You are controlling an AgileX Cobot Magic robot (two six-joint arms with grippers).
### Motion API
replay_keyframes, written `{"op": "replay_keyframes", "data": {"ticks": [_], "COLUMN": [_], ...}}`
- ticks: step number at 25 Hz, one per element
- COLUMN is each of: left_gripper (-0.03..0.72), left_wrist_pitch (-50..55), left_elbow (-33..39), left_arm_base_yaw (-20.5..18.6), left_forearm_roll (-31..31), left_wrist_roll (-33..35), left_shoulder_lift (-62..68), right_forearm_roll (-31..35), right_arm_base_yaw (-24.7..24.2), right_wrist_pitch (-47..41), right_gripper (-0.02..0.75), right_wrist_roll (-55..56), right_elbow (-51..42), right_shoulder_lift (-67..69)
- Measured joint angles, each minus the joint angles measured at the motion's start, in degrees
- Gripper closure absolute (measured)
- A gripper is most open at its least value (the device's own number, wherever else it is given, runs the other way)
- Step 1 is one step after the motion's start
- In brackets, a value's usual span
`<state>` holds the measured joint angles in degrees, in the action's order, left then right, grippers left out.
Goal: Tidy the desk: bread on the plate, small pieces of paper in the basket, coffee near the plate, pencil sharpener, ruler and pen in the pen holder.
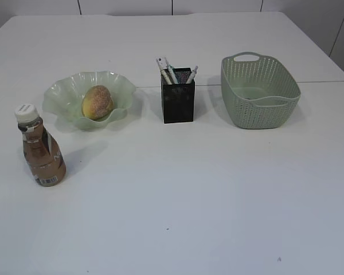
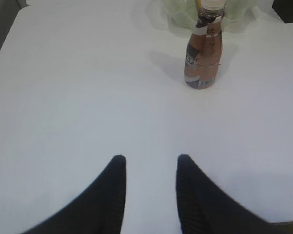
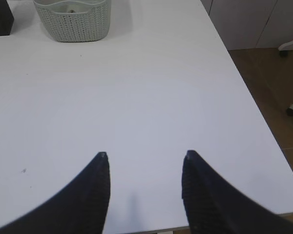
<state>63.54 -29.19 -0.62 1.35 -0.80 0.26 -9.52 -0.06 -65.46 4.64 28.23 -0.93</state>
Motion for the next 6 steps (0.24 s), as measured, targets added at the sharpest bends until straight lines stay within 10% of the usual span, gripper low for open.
{"op": "replay_keyframes", "data": {"ticks": [6], "left_gripper": [0.449], "left_wrist_pitch": [0.0], "left_elbow": [0.0], "left_arm_base_yaw": [0.0], "left_forearm_roll": [0.0], "left_wrist_roll": [0.0], "left_shoulder_lift": [0.0], "right_forearm_roll": [0.0], "right_arm_base_yaw": [0.0], "right_wrist_pitch": [0.0], "right_gripper": [0.351], "right_wrist_roll": [0.0], "right_elbow": [0.0], "right_shoulder_lift": [0.0]}}
